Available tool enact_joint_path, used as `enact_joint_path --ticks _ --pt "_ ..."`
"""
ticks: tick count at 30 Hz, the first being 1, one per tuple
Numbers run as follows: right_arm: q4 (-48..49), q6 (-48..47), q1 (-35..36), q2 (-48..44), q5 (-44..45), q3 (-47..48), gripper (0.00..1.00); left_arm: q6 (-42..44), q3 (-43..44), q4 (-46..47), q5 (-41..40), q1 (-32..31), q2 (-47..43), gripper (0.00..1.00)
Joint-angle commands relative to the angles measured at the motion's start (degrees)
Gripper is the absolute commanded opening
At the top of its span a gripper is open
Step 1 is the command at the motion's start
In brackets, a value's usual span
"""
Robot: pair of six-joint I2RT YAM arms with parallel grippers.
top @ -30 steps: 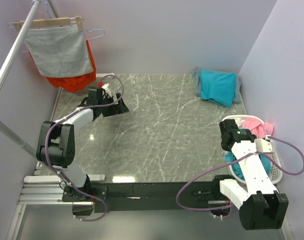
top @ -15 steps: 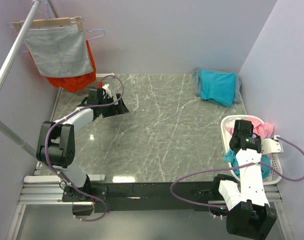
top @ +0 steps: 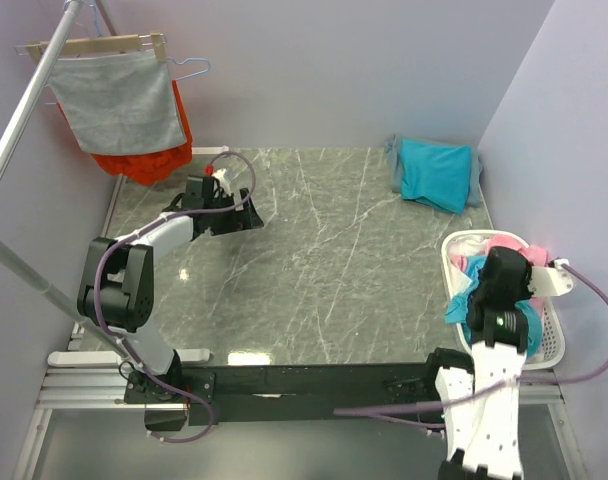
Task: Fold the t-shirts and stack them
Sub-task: Grab the tshirt from the pile, then move the tshirt to the center of the board
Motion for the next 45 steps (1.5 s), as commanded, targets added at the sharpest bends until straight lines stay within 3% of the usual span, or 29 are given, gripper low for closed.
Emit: enact_joint_path --ticks 1,5,7,13,21,23,27,30,34,37,38,41,43,45 --pt "8.8 -12.9 0.2 -5.2 -15.6 12.5 0.0 -0.1 1.6 3.2 -1.4 -2.1 -0.9 0.99" --pt "7.8 -17.5 0.2 -3.1 -20.1 24.6 0.0 -1.1 0.8 4.3 -3.9 -3.4 -1.8 0.99" --pt "9.2 -19.7 0.2 -1.6 -26.7 29.7 0.0 -1.9 0.1 5.9 -4.2 -3.4 -2.8 0.99" --pt "15.2 -21.7 0.2 3.2 -41.6 37.4 0.0 -4.0 -1.8 9.5 -5.4 -3.6 -5.9 0.99" --pt "23.0 -18.5 2.1 14.5 -74.8 45.4 0.0 -6.1 -3.4 12.0 -6.6 -3.6 -8.2 1.0" --pt "24.3 -18.5 8.3 17.4 -76.2 46.1 0.0 -7.3 -4.6 14.2 -5.7 -3.6 -9.0 1.0" --pt "19.4 -24.1 25.2 24.4 -68.2 49.1 0.0 -9.2 -5.7 15.7 -6.6 -3.6 -10.1 1.0" --pt "22.8 -25.5 34.0 29.3 -62.4 44.5 0.0 -8.8 -5.5 14.5 -7.0 -3.6 -10.3 0.99" --pt "31.5 -23.7 39.1 36.2 -53.3 32.0 0.0 -7.4 -6.0 12.7 -8.2 -3.6 -11.3 0.99" --pt "32.5 -24.0 42.6 42.6 -42.9 30.0 0.0 -7.3 -7.0 10.7 -11.0 -3.6 -13.3 0.99" --pt "32.5 -24.0 43.1 44.4 -39.0 30.0 0.05 -8.1 -7.4 10.3 -11.6 -3.5 -14.0 1.0" --pt "30.4 -23.6 44.0 50.1 -34.9 31.3 0.5 -9.6 -9.0 10.2 -9.0 -3.7 -17.5 0.99" --pt "29.7 -22.9 44.1 50.7 -28.7 30.4 0.99 -10.6 -10.9 10.3 -8.0 -4.5 -21.3 0.99" --pt "26.8 -22.1 44.1 49.9 -22.9 29.9 1.0 -11.6 -11.1 7.5 -10.6 -6.0 -24.0 0.99"
